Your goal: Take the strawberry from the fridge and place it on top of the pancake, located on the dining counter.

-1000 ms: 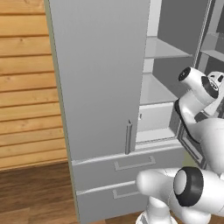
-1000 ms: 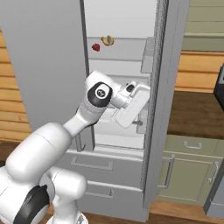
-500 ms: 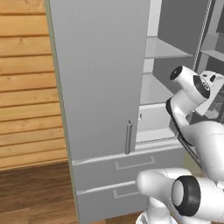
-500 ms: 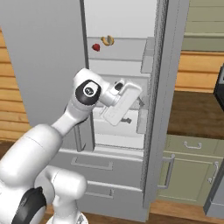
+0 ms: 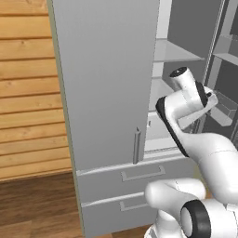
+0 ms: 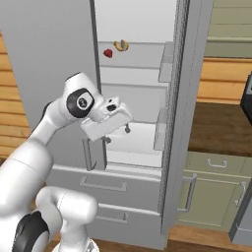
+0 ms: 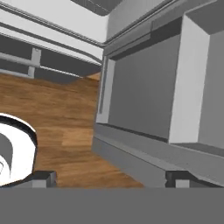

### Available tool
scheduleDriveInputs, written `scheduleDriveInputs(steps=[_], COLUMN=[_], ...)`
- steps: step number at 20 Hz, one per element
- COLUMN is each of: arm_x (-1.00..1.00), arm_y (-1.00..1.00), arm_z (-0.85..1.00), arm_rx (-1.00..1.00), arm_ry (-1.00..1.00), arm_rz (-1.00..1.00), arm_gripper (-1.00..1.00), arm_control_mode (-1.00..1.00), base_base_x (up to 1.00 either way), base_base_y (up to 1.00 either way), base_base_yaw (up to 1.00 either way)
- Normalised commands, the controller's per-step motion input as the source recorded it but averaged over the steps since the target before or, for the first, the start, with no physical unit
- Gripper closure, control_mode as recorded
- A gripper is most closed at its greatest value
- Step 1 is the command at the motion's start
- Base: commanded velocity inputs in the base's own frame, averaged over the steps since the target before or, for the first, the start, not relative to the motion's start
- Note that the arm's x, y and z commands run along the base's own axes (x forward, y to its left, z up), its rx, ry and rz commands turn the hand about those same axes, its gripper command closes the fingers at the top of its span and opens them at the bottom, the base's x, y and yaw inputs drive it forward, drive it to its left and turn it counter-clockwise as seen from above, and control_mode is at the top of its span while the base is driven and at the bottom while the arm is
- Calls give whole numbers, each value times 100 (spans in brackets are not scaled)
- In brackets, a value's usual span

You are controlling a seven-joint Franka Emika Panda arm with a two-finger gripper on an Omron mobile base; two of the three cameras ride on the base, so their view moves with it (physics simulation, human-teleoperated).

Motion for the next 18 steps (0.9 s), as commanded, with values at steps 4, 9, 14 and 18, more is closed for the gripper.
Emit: scheduleDriveInputs(steps=[4,9,14,18], arm_x=[29,38,27,39], arm_y=[100,93,80,60], arm_z=[-29,-26,-21,0], arm_rx=[62,68,31,-8], arm_ry=[-16,-19,-26,-3], arm_rz=[-17,-21,-35,-21], arm_gripper=[-100,-100,-100,-100], arm_control_mode=[-100,-100,-100,-100], base_base_x=[0,0,0,0], base_base_y=[0,0,0,0], base_base_yaw=[0,0,0,0])
